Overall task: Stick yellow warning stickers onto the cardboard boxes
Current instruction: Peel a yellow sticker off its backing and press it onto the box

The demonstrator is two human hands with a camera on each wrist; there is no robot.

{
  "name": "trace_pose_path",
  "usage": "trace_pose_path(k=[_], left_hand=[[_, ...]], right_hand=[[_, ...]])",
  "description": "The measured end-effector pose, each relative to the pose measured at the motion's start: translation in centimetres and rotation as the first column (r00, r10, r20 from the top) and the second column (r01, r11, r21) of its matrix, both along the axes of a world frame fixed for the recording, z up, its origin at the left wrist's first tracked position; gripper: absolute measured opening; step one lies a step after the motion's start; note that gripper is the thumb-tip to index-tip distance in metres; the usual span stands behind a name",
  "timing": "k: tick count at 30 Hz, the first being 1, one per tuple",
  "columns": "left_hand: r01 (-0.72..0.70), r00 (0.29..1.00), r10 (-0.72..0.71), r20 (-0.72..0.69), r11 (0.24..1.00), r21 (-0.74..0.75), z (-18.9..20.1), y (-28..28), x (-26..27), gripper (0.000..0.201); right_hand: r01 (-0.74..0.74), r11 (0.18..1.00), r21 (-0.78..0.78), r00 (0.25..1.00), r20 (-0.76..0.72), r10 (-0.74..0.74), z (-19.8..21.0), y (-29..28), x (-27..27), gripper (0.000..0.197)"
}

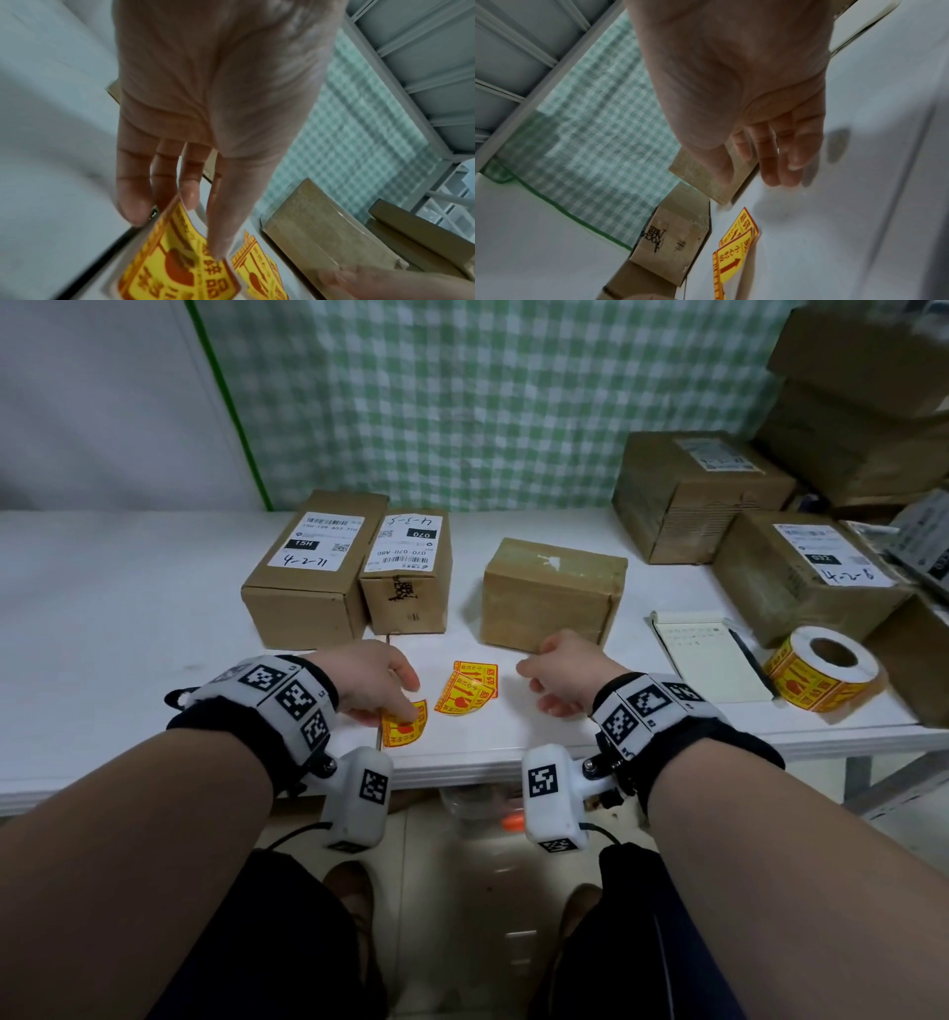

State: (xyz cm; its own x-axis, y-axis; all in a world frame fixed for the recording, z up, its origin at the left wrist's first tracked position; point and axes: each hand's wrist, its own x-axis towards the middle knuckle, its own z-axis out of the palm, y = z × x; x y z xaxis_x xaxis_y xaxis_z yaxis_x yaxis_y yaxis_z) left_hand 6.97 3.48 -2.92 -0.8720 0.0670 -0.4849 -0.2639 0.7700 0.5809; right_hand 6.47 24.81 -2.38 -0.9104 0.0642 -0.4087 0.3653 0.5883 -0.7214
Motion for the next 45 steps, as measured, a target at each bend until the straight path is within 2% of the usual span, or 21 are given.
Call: trace_pose_path(k=[3, 6, 11, 15, 18, 23, 27, 45], left_hand=[[0.002, 0.999, -0.003, -0.033, 1.0, -0.024, -0.4, 0.0, 0.3, 0.033], [-0.023, 0.998, 0.024, -0.058, 1.0, 0.009, -0.3, -0.2, 0.2, 0.026], [-0.128, 0.975, 0.169, -0.142, 0.958, 0.258, 1.7, -0.6, -0.3, 0.026], [-0.13, 0.953, 0.23, -0.197, 0.897, 0.423, 3.5, 0.5, -0.1, 0.036], [-0.129, 0.941, 0.276, -0.193, 0.824, 0.552, 4.0, 1.5, 0.3, 0.03], [-0.13, 0.921, 0.343, -0.187, 0.721, 0.68, 4.7, 2.9, 0.8, 0.028], [-0.104, 0.92, 0.337, -0.2, 0.703, 0.703, 5.2, 3.7, 1.0, 0.029], [-0.005, 0.898, 0.299, -0.323, 0.741, 0.671, 5.8, 4.9, 1.8, 0.031]], right_hand=[[-0.107, 0.994, -0.036, 0.993, 0.04, 0.108, 0.2, -0.8, 0.5, 0.011], [-0.193, 0.979, -0.056, 0.98, 0.031, 0.195, 0.8, -1.6, 0.9, 0.011], [-0.28, 0.956, -0.086, 0.96, -0.003, 0.28, 1.8, -2.0, 1.1, 0.019], [-0.266, 0.934, -0.241, 0.964, -0.058, 0.259, 2.7, -2.3, 1.1, 0.023], [-0.235, 0.903, -0.358, 0.972, -0.095, 0.216, 3.2, -2.2, 1.2, 0.018], [-0.195, 0.896, -0.4, 0.979, -0.134, 0.154, 3.5, -1.5, 1.5, 0.006], [-0.192, 0.893, -0.408, 0.977, -0.169, 0.133, 3.6, -0.8, 1.7, 0.008], [-0.154, 0.864, -0.479, 0.968, -0.247, 0.036, 3.8, 0.0, 2.3, 0.014]])
